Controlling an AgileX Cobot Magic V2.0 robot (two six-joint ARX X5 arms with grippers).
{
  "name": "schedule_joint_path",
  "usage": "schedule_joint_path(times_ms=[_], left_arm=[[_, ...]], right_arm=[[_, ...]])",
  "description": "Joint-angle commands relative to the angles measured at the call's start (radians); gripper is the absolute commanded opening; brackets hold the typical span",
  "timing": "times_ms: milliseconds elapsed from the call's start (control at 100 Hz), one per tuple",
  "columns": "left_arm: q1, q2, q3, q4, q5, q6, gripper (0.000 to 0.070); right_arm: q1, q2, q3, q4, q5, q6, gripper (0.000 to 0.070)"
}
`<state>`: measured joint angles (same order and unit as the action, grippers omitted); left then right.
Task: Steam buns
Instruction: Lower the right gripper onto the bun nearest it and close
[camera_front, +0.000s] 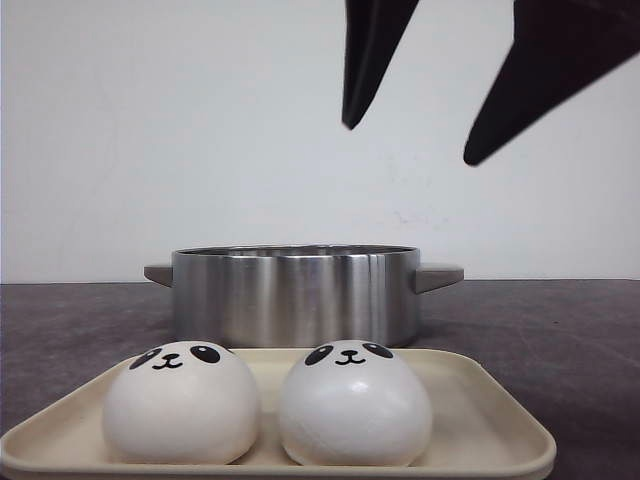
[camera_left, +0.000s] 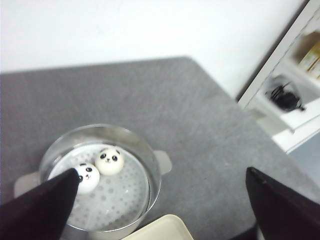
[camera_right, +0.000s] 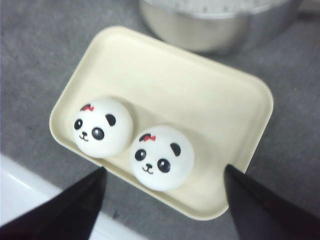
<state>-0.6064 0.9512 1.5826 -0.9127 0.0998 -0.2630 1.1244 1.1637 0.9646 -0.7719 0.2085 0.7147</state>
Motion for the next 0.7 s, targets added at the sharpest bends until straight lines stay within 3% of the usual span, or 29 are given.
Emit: schedule_joint_path(times_ms=[0, 60, 290, 690], left_arm=[[-0.008, -0.021, 0.014, -0.01, -0.013, 0.011, 0.07], [-0.008, -0.054, 0.014, -0.027, -0.035, 0.011, 0.07], [-0.008, -0.123, 0.014, -0.072, -0.085, 0.013, 0.07], [-0.008, -0.127, 0.013, -0.159, -0.085, 0.02, 0.07]], right_arm=[[0.009, 0.028, 0.009, 0.01, -0.003, 0.023, 0.0592], [0.001, 0.048, 0.009, 0.013, -0.018, 0.037, 0.0637], [-0.04, 0.218, 0.009, 0.026, -0.214, 0.05, 0.0636], [-0.04, 0.431, 0.009, 0.107, -0.22, 0.049, 0.0634]])
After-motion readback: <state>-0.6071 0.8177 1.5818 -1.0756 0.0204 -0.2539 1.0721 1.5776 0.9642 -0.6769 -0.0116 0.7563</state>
